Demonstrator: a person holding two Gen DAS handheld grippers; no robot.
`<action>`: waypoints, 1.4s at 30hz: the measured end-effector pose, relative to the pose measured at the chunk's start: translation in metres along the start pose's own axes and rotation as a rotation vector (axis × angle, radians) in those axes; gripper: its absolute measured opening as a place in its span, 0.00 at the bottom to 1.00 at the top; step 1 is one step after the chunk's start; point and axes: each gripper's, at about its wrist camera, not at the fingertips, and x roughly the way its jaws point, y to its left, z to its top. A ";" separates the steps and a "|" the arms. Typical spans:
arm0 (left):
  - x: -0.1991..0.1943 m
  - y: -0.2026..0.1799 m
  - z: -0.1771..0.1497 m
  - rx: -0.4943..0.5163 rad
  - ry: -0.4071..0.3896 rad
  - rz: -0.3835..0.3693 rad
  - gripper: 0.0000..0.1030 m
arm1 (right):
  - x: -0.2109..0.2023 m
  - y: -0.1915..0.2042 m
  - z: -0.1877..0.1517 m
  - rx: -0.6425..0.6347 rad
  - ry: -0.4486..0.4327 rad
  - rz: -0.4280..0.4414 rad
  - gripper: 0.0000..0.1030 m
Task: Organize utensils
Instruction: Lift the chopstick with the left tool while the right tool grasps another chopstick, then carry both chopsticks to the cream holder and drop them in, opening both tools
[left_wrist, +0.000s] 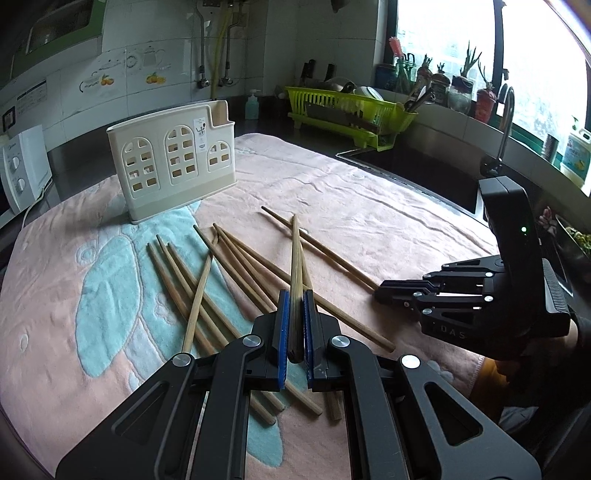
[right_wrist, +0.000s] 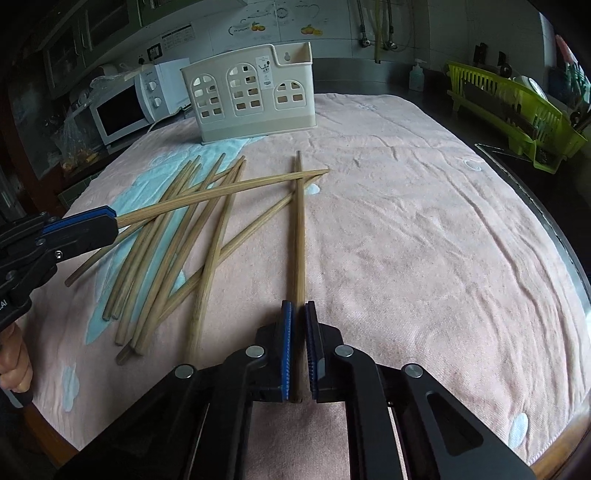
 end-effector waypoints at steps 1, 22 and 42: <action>-0.001 0.000 0.001 -0.005 -0.005 0.002 0.06 | 0.000 -0.001 0.000 0.005 0.000 0.001 0.07; -0.041 0.014 0.039 -0.083 -0.111 0.073 0.05 | -0.069 -0.017 0.051 -0.048 -0.219 0.006 0.07; -0.056 0.051 0.142 -0.152 -0.192 0.159 0.05 | -0.115 -0.038 0.202 -0.185 -0.277 0.156 0.07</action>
